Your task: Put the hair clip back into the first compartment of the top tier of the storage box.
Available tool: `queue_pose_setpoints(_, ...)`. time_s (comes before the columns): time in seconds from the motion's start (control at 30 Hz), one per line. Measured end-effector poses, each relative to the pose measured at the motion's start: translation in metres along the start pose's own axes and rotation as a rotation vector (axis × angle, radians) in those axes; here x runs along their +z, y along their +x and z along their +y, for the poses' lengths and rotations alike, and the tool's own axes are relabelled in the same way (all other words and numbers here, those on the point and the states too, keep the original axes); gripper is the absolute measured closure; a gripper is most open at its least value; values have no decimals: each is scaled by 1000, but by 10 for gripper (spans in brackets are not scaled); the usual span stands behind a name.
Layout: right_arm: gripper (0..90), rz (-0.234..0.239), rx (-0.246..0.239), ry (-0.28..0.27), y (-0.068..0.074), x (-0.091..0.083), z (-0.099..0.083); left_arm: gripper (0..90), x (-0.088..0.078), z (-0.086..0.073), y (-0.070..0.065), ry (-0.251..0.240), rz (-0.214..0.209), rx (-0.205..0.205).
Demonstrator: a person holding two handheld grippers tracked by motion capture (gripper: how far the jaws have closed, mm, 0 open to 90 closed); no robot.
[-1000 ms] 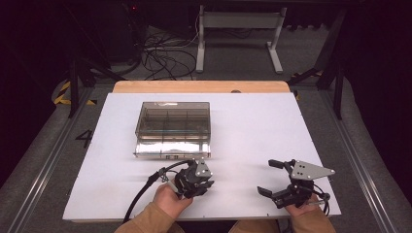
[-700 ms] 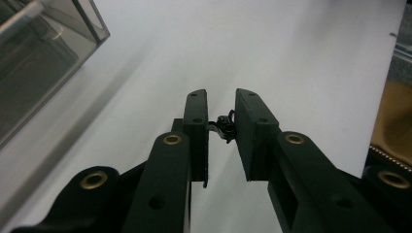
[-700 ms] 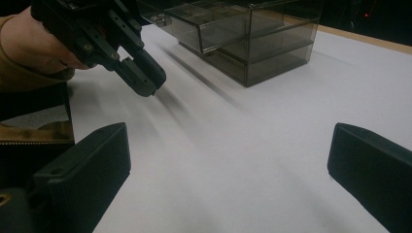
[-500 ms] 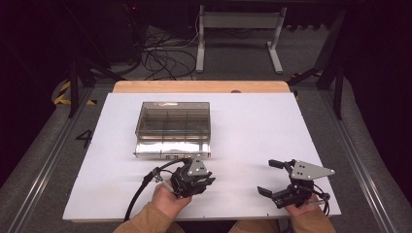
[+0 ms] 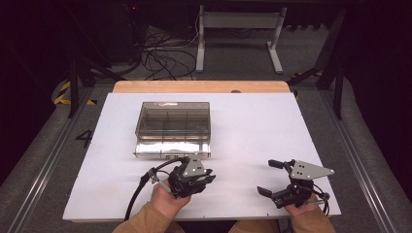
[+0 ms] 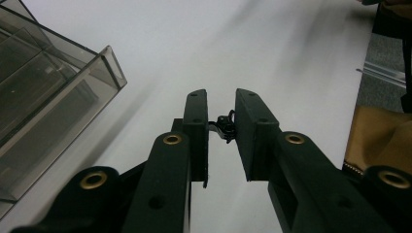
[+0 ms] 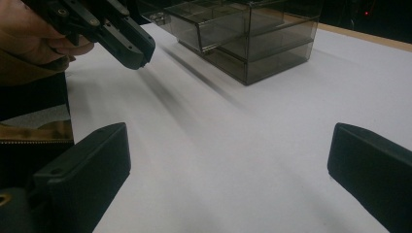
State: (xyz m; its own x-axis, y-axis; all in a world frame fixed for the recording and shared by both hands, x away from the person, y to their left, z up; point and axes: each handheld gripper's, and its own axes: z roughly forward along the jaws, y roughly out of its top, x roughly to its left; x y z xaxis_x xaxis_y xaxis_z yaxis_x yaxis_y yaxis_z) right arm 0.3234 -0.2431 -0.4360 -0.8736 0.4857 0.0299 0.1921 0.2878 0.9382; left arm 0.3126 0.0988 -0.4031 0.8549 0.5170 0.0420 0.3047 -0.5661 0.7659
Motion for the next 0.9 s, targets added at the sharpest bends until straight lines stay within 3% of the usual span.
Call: queue_pose_setpoints(0.9, 22, 0, -1, 2, 0, 0, 0, 759, -21, 6, 4, -49, 36, -3)
